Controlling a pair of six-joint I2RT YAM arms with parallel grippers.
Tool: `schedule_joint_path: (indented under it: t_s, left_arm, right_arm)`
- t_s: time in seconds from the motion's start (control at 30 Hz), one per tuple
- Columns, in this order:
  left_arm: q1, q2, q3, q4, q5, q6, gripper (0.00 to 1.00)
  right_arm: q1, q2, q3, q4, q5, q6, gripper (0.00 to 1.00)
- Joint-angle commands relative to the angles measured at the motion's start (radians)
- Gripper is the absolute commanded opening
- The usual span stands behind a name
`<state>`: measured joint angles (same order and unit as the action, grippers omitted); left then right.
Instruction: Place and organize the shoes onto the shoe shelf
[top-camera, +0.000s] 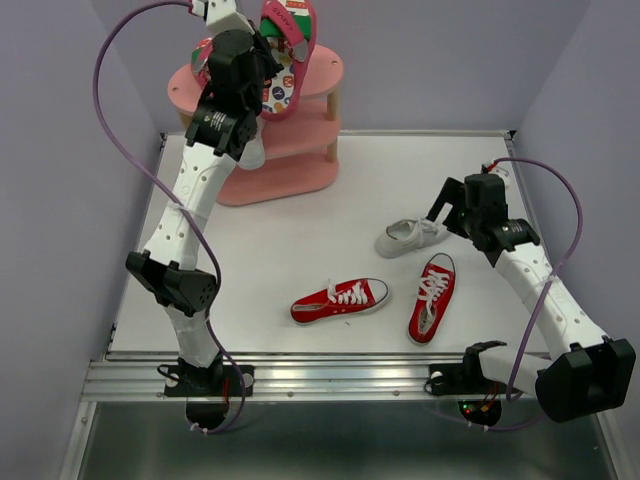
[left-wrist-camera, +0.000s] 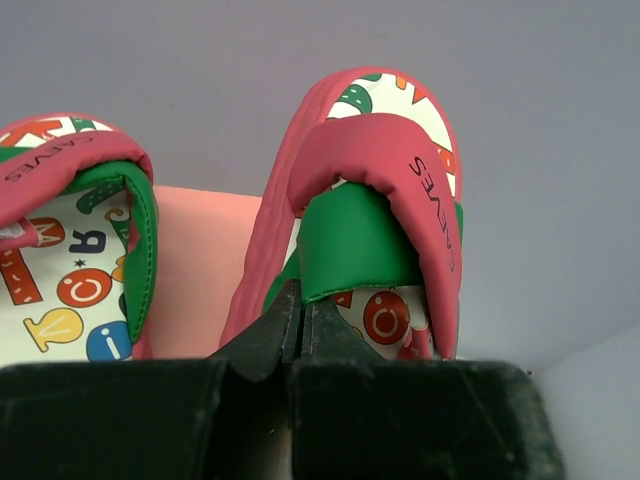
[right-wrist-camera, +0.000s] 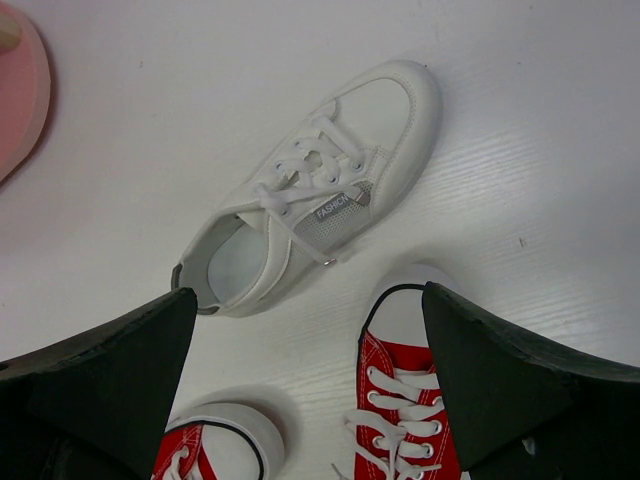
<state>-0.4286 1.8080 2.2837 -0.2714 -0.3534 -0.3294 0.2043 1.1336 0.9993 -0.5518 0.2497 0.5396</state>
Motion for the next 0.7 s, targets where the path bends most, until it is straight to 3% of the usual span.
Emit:
schedule_joint_path:
  t_s: [0.0,0.2,0.67]
  left_arm:
    - [0.008,-0.007,0.007,0.195,-0.071,-0.134,0.00]
    - [0.013,0.005,-0.049,0.248,-0.125,-0.275,0.00]
    - [0.007,0.028,-0.110,0.291,-0.294,-0.303,0.00]
  right_arm:
    - [-0.002,-0.018,0.009,0.026,-0.007,-0.003,1.00]
    - [-0.002,-0.021,-0.001,0.026,-0.015,0.003,1.00]
    - [-0.002,-0.046,-0.002,0.013,-0.016,0.011,1.00]
